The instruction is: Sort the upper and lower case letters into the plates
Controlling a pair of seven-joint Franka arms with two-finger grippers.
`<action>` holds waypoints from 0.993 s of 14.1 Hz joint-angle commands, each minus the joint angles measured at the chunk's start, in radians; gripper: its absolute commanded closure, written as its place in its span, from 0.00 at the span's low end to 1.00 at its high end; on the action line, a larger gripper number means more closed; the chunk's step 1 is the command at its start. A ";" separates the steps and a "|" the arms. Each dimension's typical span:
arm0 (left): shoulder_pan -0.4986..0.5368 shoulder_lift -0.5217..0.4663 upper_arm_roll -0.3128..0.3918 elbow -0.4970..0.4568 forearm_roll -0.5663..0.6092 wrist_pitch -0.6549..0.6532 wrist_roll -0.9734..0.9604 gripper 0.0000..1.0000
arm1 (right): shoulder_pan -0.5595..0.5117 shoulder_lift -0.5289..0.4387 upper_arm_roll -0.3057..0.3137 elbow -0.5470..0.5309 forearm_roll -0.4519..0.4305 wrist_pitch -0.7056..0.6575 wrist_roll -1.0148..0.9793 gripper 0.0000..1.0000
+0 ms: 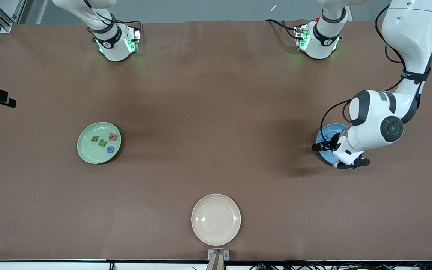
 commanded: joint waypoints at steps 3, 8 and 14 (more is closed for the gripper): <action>0.003 -0.076 0.016 -0.029 -0.001 -0.001 0.034 0.00 | -0.038 -0.054 0.058 -0.066 -0.028 0.021 0.004 0.00; 0.068 -0.143 0.007 -0.024 0.065 -0.056 0.048 0.00 | -0.034 -0.111 0.058 -0.155 -0.030 0.073 0.002 0.00; 0.111 -0.289 0.008 -0.012 0.082 -0.183 0.114 0.00 | -0.029 -0.160 0.130 -0.219 -0.073 0.115 0.005 0.00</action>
